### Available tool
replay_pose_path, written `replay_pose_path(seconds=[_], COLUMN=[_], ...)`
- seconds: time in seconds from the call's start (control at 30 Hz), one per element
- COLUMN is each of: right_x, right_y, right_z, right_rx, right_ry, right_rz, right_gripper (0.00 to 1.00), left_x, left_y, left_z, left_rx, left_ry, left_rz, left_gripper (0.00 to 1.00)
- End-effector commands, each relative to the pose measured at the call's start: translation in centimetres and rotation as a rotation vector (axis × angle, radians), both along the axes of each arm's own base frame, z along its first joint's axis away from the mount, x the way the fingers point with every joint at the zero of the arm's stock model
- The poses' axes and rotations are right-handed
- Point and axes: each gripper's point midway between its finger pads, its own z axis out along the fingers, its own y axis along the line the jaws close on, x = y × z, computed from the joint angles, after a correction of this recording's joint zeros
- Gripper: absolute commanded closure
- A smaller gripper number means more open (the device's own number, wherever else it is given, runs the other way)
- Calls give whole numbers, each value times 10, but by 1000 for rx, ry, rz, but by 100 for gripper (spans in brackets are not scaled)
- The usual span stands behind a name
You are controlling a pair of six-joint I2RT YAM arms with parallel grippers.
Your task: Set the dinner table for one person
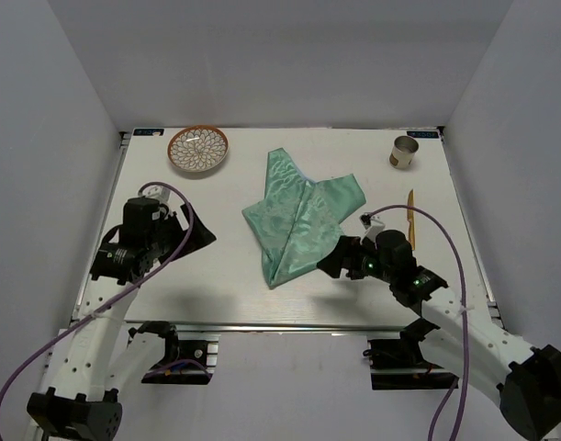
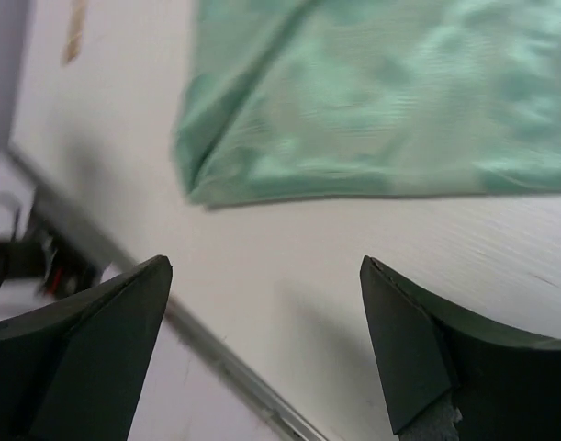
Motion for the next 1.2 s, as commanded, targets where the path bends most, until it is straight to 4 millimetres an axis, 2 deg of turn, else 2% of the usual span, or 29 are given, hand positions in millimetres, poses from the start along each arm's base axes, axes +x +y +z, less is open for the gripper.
replay_pose_path(seconds=[0.0, 0.1, 0.13, 0.23, 0.27, 0.33, 0.37, 0.4, 0.47, 0.57, 0.63, 0.67, 0.7, 0.83, 0.97, 1.0, 1.1, 1.13, 1.17], right_x=[28, 30, 29, 32, 33, 37, 41, 41, 47, 50, 50, 47, 50, 49, 44, 41, 37, 36, 35], right_y=[-64, -69, -72, -75, -75, -75, -75, -77, -80, -84, -81, -80, -73, -71, -72, -74, -79, -80, -80], right_z=[-40, -46, -49, -46, -45, -43, -41, -47, -52, -67, -72, -80, -79, -84, -90, -93, -98, -97, -97], right_rx=[-221, -193, -193, -128, -109, -78, -70, -94, -142, -233, -235, -244, -208, -179, -181, -188, -192, -183, -179], right_ry=[186, 260, 266, 259, 254, 234, 223, 233, 251, 314, 348, 366, 362, 359, 368, 372, 375, 372, 372], right_rz=[-482, -589, -621, -684, -691, -705, -717, -726, -761, -798, -802, -792, -773, -766, -762, -761, -772, -773, -773], right_gripper=[11, 11, 11, 11, 11, 11, 11, 11, 12, 12, 12, 12, 12, 14, 15, 15, 15, 15, 15], left_x=[34, 64, 75, 109, 123, 142, 149, 161, 172, 181, 188, 189, 190, 186, 186, 184, 185, 185, 188], left_y=[-23, -27, -30, -41, -46, -58, -66, -69, -73, -76, -86, -85, -86, -85, -90, -94, -91, -89, -89], left_z=[10, 3, -12, -22, -42, -53, -80, -82, -104, -117, -127, -132, -141, -160, -174, -183, -190, -193, -193], left_rx=[-131, -145, -155, -211, -216, -258, -250, -255, -249, -268, -269, -262, -243, -204, -209, -201, -164, -154, -155], left_ry=[-28, -23, 27, 22, 74, 99, 168, 156, 176, 195, 220, 233, 262, 319, 354, 383, 405, 404, 393], left_rz=[18, 50, 71, 92, 95, 70, 59, 57, 69, 90, 83, 97, 113, 167, 182, 185, 227, 241, 244], left_gripper=[2, 2, 2, 2, 4, 5, 5, 5, 6, 5, 5, 5, 5, 5, 5, 5, 17, 32, 41])
